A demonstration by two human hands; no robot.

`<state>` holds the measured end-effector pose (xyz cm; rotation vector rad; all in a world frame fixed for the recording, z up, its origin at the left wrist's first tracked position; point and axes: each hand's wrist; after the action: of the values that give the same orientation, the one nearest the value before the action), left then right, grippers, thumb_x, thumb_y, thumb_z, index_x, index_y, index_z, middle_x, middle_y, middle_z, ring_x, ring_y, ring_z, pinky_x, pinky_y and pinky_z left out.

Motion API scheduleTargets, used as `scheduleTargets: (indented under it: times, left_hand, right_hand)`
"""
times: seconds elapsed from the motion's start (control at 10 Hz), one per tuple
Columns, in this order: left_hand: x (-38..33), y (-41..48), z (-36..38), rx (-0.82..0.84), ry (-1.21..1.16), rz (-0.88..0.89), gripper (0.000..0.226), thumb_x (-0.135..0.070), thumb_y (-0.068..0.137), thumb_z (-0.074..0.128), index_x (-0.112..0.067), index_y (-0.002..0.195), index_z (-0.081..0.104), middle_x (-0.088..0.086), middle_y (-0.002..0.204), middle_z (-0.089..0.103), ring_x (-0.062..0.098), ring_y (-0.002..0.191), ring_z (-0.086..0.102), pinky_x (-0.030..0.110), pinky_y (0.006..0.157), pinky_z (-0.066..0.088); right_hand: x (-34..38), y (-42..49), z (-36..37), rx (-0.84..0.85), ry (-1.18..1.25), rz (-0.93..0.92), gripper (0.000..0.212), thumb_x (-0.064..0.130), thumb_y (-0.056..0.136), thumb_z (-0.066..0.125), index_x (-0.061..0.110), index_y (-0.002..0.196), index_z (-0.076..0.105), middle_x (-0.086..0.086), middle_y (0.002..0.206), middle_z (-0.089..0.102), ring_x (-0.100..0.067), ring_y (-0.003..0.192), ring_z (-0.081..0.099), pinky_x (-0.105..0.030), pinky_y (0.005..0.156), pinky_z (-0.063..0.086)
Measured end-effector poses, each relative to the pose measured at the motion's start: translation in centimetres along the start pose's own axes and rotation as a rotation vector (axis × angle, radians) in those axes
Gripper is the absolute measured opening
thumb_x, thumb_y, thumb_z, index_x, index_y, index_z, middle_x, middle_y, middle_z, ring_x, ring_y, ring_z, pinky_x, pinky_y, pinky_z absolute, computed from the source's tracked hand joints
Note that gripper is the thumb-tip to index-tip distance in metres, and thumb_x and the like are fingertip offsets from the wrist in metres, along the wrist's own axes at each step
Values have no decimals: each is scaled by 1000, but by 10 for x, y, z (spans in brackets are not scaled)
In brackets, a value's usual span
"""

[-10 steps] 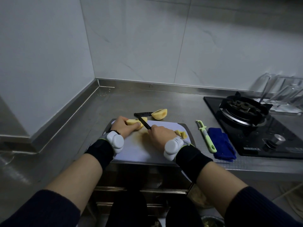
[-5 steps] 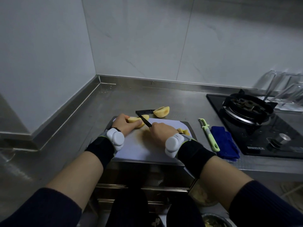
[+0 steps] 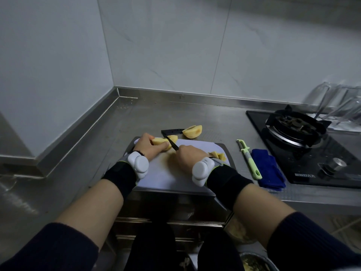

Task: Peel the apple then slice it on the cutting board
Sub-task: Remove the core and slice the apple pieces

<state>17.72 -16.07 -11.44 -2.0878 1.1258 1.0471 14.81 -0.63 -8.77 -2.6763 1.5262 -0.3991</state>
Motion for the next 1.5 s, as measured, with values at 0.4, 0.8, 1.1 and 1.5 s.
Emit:
scheduleTargets:
  times: [0.4, 0.8, 1.1, 1.5]
  left_hand:
    - [4, -4, -3, 25, 23, 41, 70, -47, 72, 80, -12, 123, 48, 5, 113, 61, 22, 102, 58, 28, 81, 41]
    - [5, -5, -19, 205, -401, -23, 36, -13, 73, 81, -5, 102, 60, 19, 101, 67, 23, 85, 69, 38, 86, 57]
    - [-14, -13, -30, 352, -458, -215, 4, -17, 90, 67, -13, 88, 67, 4, 80, 72, 11, 76, 69, 20, 70, 56]
    - [-11, -8, -22, 321, -545, -302, 25, -25, 85, 73, -13, 107, 66, 11, 96, 68, 20, 78, 70, 28, 65, 61]
  right_hand:
    - [6, 4, 7, 25, -56, -25, 13, 19, 99, 42, 18, 99, 56, 2, 65, 31, -22, 80, 44, -27, 64, 38]
    - [-14, -3, 5, 16, -36, -1, 33, 12, 94, 47, 17, 62, 39, 0, 65, 44, -23, 71, 52, -20, 54, 35]
    - [-21, -25, -8, -12, -25, -27, 30, 26, 102, 34, 7, 105, 57, -7, 87, 50, -23, 79, 47, -32, 71, 38]
    - [-6, -32, -12, -157, -160, -25, 35, 19, 99, 36, 13, 65, 34, -1, 62, 37, -18, 54, 39, -24, 52, 23]
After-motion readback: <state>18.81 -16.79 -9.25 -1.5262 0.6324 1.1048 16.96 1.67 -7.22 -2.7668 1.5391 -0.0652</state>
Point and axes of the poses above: each hand's wrist, its own y-axis towards the middle knuckle, its own z-axis out of the palm, x = y × z
